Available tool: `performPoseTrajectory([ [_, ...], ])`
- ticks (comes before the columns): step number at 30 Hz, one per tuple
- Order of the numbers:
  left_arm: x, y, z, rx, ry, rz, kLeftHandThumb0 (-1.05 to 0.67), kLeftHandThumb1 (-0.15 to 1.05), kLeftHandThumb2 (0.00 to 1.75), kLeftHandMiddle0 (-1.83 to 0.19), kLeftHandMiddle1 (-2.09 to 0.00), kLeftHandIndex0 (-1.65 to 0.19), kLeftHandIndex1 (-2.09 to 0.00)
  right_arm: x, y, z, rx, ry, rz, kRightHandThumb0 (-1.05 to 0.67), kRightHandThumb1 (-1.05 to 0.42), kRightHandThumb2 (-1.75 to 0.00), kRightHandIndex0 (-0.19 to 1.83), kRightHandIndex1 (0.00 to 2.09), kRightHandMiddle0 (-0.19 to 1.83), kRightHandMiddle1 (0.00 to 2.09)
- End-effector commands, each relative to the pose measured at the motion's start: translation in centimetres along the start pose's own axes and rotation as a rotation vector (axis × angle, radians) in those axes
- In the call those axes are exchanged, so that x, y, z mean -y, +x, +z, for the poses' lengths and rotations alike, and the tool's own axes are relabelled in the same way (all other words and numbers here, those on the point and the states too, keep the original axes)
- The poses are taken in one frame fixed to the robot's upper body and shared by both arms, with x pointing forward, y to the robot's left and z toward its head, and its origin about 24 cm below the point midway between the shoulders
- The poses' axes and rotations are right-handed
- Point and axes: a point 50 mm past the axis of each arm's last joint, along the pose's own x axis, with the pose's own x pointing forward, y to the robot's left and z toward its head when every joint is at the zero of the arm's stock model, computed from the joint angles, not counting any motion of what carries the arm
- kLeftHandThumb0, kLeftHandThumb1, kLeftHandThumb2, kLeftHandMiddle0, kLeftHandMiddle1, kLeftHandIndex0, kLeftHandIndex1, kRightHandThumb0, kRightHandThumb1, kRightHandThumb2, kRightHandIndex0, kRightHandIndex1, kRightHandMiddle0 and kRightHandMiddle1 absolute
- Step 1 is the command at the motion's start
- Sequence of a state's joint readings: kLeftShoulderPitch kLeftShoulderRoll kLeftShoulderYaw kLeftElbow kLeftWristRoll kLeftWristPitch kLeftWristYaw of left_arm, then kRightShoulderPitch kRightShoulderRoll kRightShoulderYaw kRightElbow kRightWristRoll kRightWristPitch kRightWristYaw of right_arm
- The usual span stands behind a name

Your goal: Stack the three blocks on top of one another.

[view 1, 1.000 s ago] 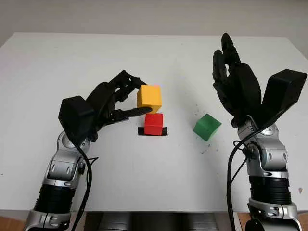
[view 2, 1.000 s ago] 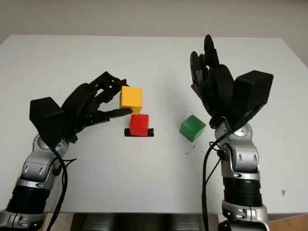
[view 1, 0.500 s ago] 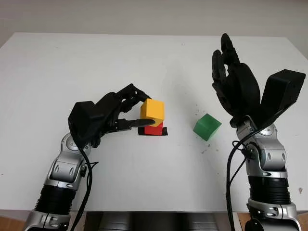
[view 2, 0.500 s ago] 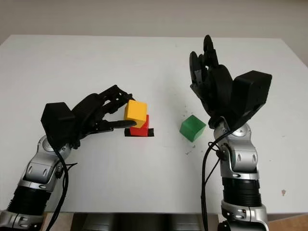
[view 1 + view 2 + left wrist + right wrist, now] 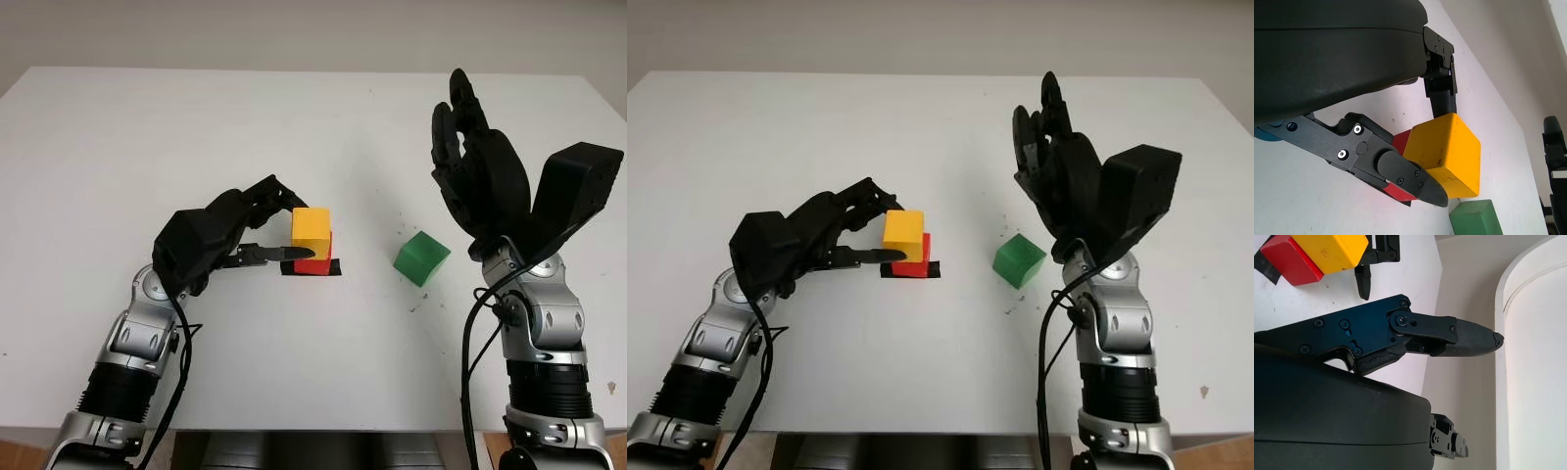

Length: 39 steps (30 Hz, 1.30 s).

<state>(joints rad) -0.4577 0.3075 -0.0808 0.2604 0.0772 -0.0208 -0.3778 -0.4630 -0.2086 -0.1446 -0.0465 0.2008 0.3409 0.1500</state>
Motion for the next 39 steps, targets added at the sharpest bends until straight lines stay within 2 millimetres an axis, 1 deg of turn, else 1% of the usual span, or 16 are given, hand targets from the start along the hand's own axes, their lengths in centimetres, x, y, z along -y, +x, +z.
performPoseTrajectory([
  [1,0.12,0.37,0.42,0.021,0.008,0.0,-0.43,0.95,0.05,-0.21,-0.06,-0.31,-1.71,0.03,-0.26,0.41,0.014,-0.012,0.005,-0.71,-1.05,-0.57,-0.19,0.0,-0.19,0.0],
  [26,-0.03,0.44,0.55,0.032,0.021,0.003,-0.42,0.96,0.06,-0.21,-0.05,-0.3,-1.68,0.02,-0.32,0.36,0.01,-0.009,-0.004,-0.71,-1.05,-0.56,-0.19,0.0,-0.19,0.0],
  [31,-0.09,0.44,0.57,0.038,0.009,0.013,-0.4,0.96,0.05,-0.22,-0.06,-0.28,-1.66,-0.04,-0.33,0.34,0.009,-0.003,-0.006,-0.71,-1.05,-0.56,-0.19,0.0,-0.19,0.0],
  [39,0.0,0.59,0.6,0.038,-0.001,0.018,-0.42,0.96,0.05,-0.23,-0.06,-0.27,-1.61,0.01,-0.38,0.33,0.011,-0.011,-0.008,-0.71,-1.05,-0.57,-0.19,0.0,-0.19,0.0],
])
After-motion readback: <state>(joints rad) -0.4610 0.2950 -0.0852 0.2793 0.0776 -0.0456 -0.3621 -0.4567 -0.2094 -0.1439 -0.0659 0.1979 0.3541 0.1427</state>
